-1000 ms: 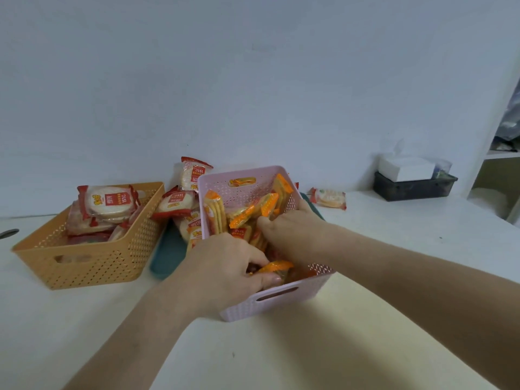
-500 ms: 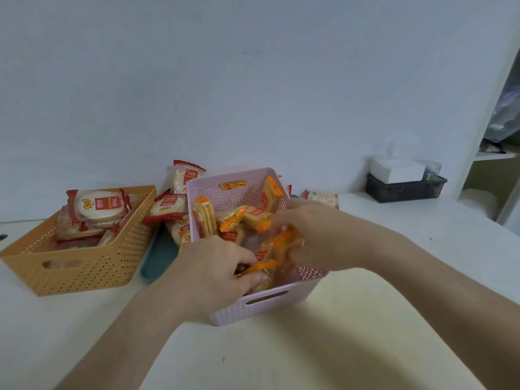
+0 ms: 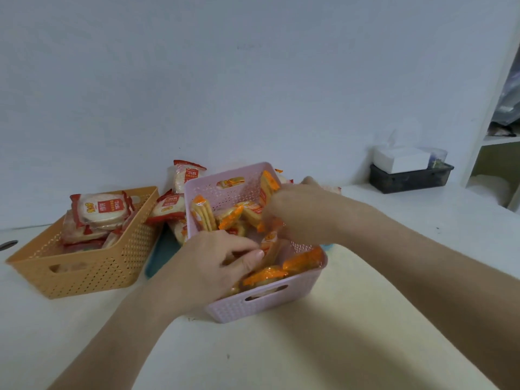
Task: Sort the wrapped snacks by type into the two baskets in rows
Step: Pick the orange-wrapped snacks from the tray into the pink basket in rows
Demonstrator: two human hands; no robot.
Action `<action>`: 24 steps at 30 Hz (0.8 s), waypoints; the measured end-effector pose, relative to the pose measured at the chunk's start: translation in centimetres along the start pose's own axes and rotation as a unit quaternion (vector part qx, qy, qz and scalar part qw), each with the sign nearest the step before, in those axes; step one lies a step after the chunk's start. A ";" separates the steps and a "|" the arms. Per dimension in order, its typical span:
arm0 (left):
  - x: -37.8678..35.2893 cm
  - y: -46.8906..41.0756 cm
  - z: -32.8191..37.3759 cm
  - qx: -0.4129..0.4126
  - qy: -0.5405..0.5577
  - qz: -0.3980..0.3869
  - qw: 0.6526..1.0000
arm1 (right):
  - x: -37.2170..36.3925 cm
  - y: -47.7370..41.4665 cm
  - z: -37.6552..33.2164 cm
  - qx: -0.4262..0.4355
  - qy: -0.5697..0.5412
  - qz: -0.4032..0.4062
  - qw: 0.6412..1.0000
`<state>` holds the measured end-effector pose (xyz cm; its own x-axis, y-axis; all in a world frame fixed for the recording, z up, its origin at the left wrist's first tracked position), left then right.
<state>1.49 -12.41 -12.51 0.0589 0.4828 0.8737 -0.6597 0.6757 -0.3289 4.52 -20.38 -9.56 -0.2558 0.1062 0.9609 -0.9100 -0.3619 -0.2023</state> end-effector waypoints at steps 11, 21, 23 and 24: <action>-1.5 -5.6 -2.9 0.040 -0.415 -0.217 0.883 | -4.0 -1.1 -3.1 0.073 0.139 -0.067 0.985; -2.1 -5.3 -3.1 0.023 -0.396 -0.214 0.893 | 0.9 -1.1 -0.1 0.041 -0.108 -0.040 0.992; -1.5 -5.0 -3.0 0.025 -0.334 -0.197 0.921 | 2.2 -0.4 1.2 0.012 -0.151 -0.017 0.988; -1.2 -4.9 -3.0 0.034 -0.288 -0.181 0.940 | 2.5 0.0 1.8 -0.003 -0.146 -0.008 0.989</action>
<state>6.89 -14.67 -12.99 -0.1134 -0.1678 0.9793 -0.7223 0.6907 0.0347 4.43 -21.76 -6.85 -0.1376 -0.1605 0.9774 -0.9152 -0.3568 -0.1875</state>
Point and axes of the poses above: each hand's wrist, its own y-axis away from the middle knuckle, its own x-axis out of the back of the hand, z = x × y, the point moved 10 cm from there along -y, towards the middle knuckle, and after that the axes turned 14 degrees about -x, right-handed, at the moved point
